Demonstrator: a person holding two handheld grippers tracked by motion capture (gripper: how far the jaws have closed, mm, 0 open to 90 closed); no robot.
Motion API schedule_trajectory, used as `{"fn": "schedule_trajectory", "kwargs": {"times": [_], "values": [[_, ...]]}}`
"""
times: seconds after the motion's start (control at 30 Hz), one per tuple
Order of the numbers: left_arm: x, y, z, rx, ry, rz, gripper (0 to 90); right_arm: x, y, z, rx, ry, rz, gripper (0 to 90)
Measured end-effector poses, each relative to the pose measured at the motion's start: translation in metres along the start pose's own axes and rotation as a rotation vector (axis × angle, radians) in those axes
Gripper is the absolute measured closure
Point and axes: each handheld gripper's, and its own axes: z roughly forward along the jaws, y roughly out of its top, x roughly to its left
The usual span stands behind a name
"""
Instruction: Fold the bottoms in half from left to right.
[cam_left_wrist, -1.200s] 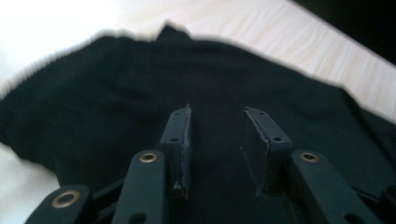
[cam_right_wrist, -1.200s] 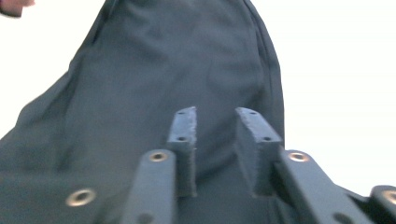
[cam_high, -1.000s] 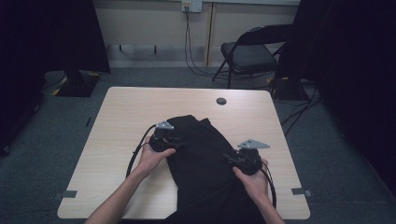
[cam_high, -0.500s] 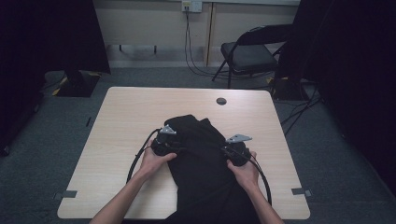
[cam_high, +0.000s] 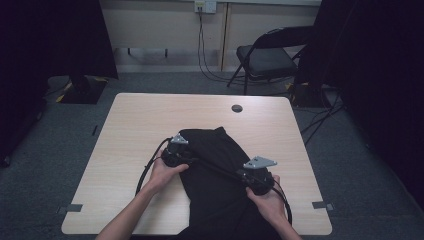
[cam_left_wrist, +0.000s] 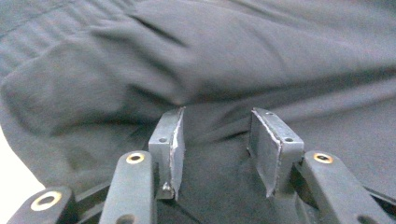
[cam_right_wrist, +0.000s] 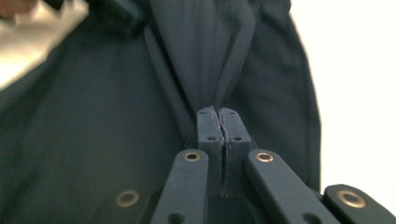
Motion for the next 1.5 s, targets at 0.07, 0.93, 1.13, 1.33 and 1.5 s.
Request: {"fn": "schedule_trajectory", "kwargs": {"times": [0.07, 0.93, 1.13, 1.33, 1.5], "values": [[-0.003, 0.0, 0.0, 0.017, -0.007, 0.057, 63.8, -0.01, -0.015, 0.016, 0.069, -0.024, 0.019, 86.5], [0.005, 0.0, -0.011, -0.045, -0.048, 0.007, 63.3, -0.035, 0.089, 0.129, -0.063, 0.001, 0.024, 89.3], [0.004, 0.003, -0.013, -0.048, -0.022, 0.021, 62.8, -0.047, 0.101, 0.1, -0.102, -0.084, 0.029, 89.5], [-0.005, 0.002, 0.005, -0.013, -0.018, 0.039, 60.7, -0.067, 0.084, 0.111, -0.009, -0.184, 0.136, 88.1], [-0.015, 0.006, 0.011, 0.011, 0.017, 0.105, 59.5, -0.073, 0.068, 0.125, 0.055, -0.201, 0.145, 87.4]]}}
